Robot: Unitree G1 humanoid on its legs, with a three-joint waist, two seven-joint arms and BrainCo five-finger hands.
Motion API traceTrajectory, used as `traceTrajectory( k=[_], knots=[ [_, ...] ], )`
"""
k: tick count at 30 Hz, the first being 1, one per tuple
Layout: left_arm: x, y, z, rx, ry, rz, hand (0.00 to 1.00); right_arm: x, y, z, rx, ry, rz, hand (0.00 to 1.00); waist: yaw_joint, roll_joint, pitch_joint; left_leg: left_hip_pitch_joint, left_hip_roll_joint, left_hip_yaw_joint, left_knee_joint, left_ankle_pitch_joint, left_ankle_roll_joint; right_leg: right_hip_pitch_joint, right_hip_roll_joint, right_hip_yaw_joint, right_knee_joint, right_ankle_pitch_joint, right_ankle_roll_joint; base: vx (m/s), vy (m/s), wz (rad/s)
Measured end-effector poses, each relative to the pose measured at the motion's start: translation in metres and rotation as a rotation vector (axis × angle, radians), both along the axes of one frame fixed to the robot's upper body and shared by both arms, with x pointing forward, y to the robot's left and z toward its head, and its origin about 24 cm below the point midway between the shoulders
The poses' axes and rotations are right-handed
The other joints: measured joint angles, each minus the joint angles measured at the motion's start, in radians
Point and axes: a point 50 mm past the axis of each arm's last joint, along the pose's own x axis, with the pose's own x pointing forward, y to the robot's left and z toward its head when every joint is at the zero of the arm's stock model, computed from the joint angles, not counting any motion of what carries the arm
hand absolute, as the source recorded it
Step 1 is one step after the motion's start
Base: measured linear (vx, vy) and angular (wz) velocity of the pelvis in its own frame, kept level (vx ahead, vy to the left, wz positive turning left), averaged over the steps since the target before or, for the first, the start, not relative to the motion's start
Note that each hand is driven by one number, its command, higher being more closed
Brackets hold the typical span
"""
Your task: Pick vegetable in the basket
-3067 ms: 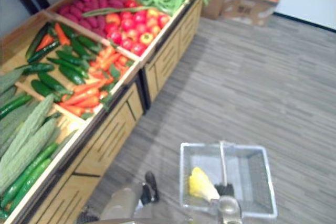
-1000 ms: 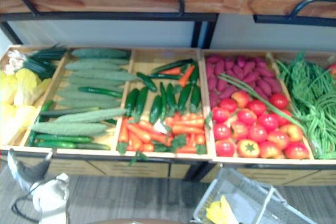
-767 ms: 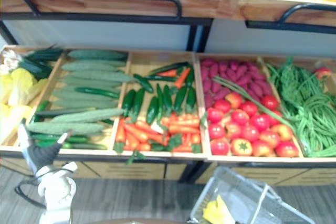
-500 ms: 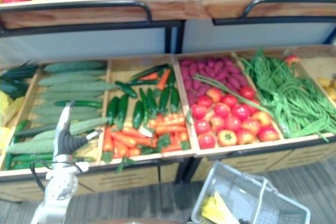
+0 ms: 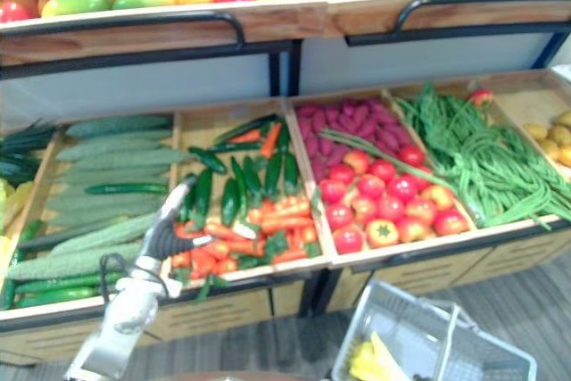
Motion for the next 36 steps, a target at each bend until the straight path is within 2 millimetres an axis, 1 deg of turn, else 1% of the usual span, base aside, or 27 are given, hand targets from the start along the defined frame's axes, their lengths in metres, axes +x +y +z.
traceTrajectory(
  k=[4,6,10,13,21,22,28,32,36],
  knots=[
    [-0.003,-0.016,-0.004,-0.013,0.033,-0.086,0.0,0.0,-0.001,0.0,-0.002,-0.003,-0.005,1.0,0.0,0.011,0.002,0.003,0.003,0.003,0.0,-0.001,-0.001,0.001,0.003,0.001,0.0,0.0,0.0,0.0,-0.005,-0.01],
    [-0.005,-0.023,-0.005,-0.046,0.05,-0.124,0.0,0.0,-0.001,0.0,-0.002,-0.003,-0.006,1.0,0.0,0.011,0.002,0.007,0.005,0.006,0.0,-0.002,-0.003,0.003,0.006,0.003,0.0,0.0,0.0,-0.02,-0.021,-0.05],
    [-0.009,-0.036,-0.007,-0.05,0.064,-0.204,0.0,0.0,-0.001,0.0,0.0,0.001,-0.008,1.0,-0.002,0.011,0.002,0.016,0.005,0.008,-0.001,-0.005,-0.004,0.012,0.006,0.004,-0.002,0.0,0.0,0.0,-0.005,-0.01],
    [-0.012,-0.041,-0.009,-0.033,0.084,-0.251,0.0,0.0,-0.001,-0.001,0.006,0.002,-0.021,1.0,-0.003,0.011,0.002,0.015,0.005,0.007,-0.001,-0.005,-0.004,0.012,0.006,0.004,-0.002,0.0,0.0,0.0,0.0,0.0],
    [-0.015,-0.044,-0.011,-0.024,0.101,-0.286,0.0,0.0,0.0,-0.002,0.015,0.001,-0.041,1.0,-0.003,0.013,0.003,0.013,0.005,0.003,-0.001,-0.005,-0.004,0.012,0.006,0.001,-0.002,0.0,0.0,0.0,0.0,0.0],
    [-0.016,-0.045,-0.012,-0.055,0.116,-0.295,0.0,0.01,-0.003,-0.001,0.023,-0.017,-0.056,1.0,-0.028,0.024,0.03,-0.002,0.001,-0.022,0.002,-0.005,-0.004,0.011,0.001,-0.015,-0.003,-0.001,0.0,0.0,0.0,0.0],
    [-0.016,-0.045,-0.013,-0.055,0.12,-0.294,0.0,0.01,-0.008,0.001,0.011,-0.017,-0.057,1.0,-0.027,0.029,0.03,-0.004,-0.003,-0.029,0.002,-0.005,-0.003,0.014,-0.004,-0.025,-0.003,-0.001,0.0,0.0,0.0,0.04],
    [-0.016,-0.04,-0.026,-0.038,0.182,-0.263,0.0,0.005,-0.017,0.004,-0.004,-0.021,-0.094,1.0,-0.027,0.033,0.031,-0.024,-0.018,-0.057,0.005,-0.008,0.003,0.009,-0.021,-0.042,-0.003,-0.001,0.001,-0.02,0.002,0.14],
    [-0.015,-0.026,-0.04,-0.012,0.252,-0.193,0.0,-0.002,-0.02,0.004,0.011,-0.031,-0.143,1.0,-0.03,0.03,0.032,-0.042,-0.032,-0.077,0.02,-0.014,0.012,-0.006,-0.033,-0.04,-0.002,0.001,0.003,0.0,0.0,0.03]
  ],
)
